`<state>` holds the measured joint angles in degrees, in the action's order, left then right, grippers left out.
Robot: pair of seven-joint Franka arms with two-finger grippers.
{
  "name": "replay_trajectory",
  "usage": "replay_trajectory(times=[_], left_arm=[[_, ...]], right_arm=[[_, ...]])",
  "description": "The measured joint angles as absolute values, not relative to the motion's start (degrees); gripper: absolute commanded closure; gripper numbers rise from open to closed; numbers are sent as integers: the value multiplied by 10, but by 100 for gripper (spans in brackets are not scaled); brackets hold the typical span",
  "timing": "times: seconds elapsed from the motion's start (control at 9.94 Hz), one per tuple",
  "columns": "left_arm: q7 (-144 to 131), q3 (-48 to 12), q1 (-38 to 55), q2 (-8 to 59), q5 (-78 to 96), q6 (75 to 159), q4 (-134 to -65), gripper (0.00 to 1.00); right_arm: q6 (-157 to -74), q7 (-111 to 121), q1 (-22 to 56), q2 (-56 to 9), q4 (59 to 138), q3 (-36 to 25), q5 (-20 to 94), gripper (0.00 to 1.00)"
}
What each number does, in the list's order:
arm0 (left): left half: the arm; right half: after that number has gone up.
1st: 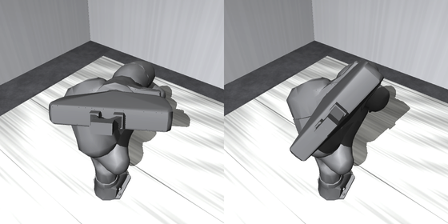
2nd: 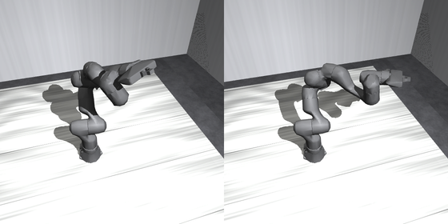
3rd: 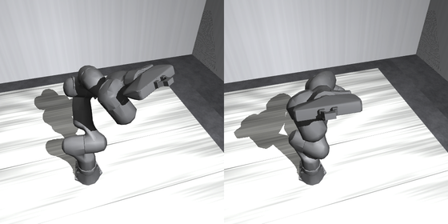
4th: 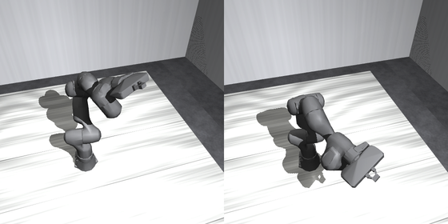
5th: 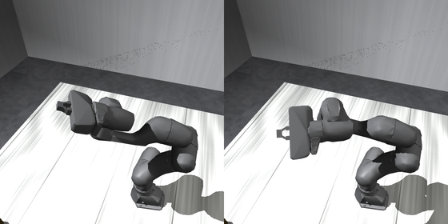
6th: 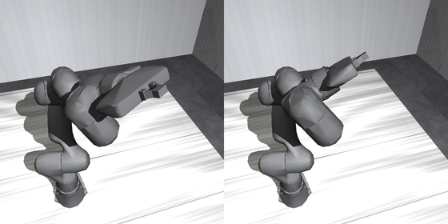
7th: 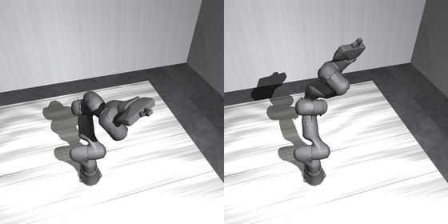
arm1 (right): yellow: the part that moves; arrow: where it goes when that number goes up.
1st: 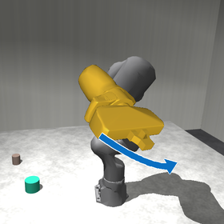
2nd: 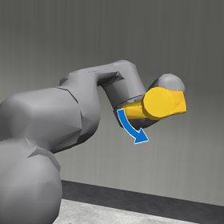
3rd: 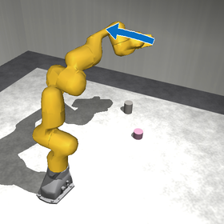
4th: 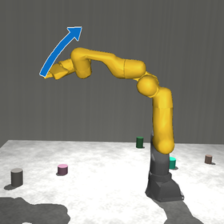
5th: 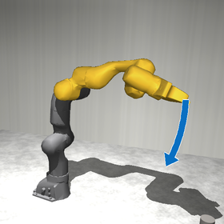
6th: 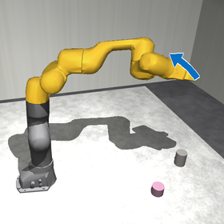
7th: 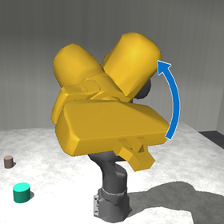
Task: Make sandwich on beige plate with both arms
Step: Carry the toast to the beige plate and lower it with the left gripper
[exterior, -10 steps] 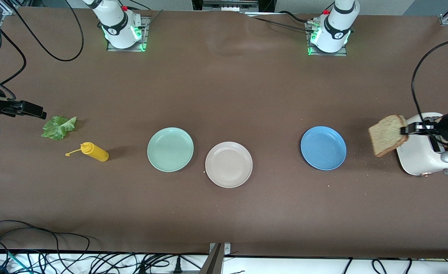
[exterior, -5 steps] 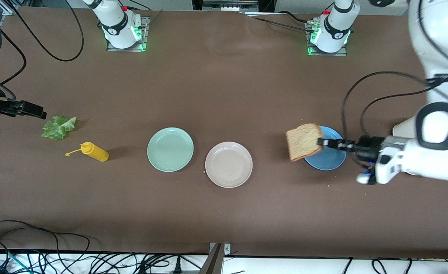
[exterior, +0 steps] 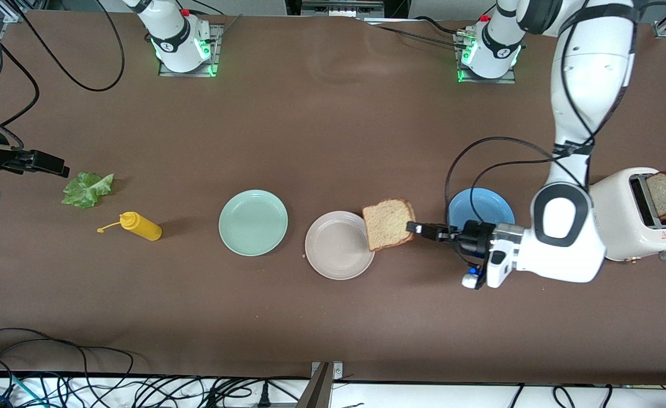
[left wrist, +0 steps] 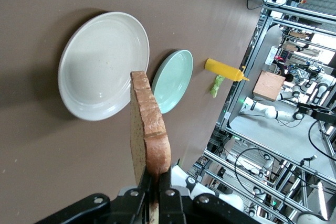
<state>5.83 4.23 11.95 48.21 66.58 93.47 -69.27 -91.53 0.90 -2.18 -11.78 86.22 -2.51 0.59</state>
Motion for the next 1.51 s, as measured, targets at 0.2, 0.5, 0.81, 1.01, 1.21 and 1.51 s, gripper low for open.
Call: replay_trajectory(times=[0.2, 0.5, 0.81, 1.01, 1.21, 1.51], left_arm=[[81, 42, 149, 500, 703, 993, -693, 100], [115, 43, 185, 524, 741, 1066, -693, 100], [138, 43, 208, 547, 755, 1105, -693, 100], [139, 43, 218, 554, 755, 1107, -693, 100], [139, 43, 224, 561, 755, 1110, -693, 100], [150, 44, 242, 571, 755, 1139, -693, 0]], right_arm=[[-915, 9, -22, -118, 862, -25, 6, 0], [-915, 9, -24, -118, 862, -26, 6, 0], [-915, 9, -57, -132, 863, -27, 5, 0], [-919, 11, -86, -162, 865, -28, -1, 0], [-944, 11, -101, -196, 866, -28, -31, 0], [-988, 16, -133, -268, 870, -30, -40, 0]])
